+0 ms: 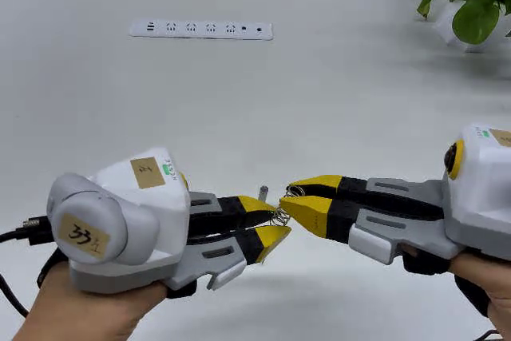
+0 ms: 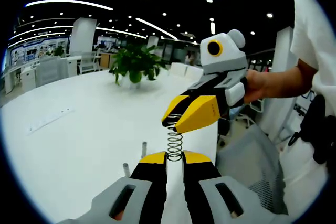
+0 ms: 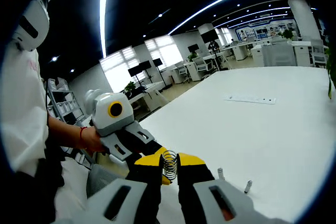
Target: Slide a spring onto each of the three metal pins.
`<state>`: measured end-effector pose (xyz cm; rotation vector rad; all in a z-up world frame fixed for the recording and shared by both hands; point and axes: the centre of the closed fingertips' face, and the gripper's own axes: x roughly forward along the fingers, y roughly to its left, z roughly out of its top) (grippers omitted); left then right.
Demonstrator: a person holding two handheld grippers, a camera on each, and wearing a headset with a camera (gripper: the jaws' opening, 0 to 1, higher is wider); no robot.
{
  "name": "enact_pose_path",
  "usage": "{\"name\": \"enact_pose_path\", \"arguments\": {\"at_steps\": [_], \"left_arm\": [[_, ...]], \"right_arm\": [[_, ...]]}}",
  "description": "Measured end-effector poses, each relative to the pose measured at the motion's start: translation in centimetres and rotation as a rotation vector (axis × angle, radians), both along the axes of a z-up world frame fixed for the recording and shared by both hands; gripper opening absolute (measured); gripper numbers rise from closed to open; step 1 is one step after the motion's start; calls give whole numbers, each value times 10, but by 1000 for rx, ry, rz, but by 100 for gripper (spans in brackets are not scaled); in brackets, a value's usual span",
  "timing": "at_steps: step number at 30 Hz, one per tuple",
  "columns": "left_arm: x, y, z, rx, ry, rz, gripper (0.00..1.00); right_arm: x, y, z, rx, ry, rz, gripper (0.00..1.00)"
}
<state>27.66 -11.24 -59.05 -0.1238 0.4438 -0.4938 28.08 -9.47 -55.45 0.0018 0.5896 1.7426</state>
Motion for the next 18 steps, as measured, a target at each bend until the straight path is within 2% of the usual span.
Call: {"name": "enact_pose_path", "arguments": {"at_steps": [7, 12, 13, 18], "left_arm": [[-2, 0, -2, 7, 0, -7, 10], [-4, -1, -6, 26, 4, -23, 10], [-4, -1, -7, 36, 6, -30, 10], [-5, -3, -11, 62, 11, -57, 10]], "right_arm": [[-1, -4, -3, -25, -29, 42, 13], [-2, -13, -8, -104, -134, 165, 21], [-1, -15, -10, -126, -182, 207, 22], [-2, -16, -14, -191, -318, 373, 25]]}}
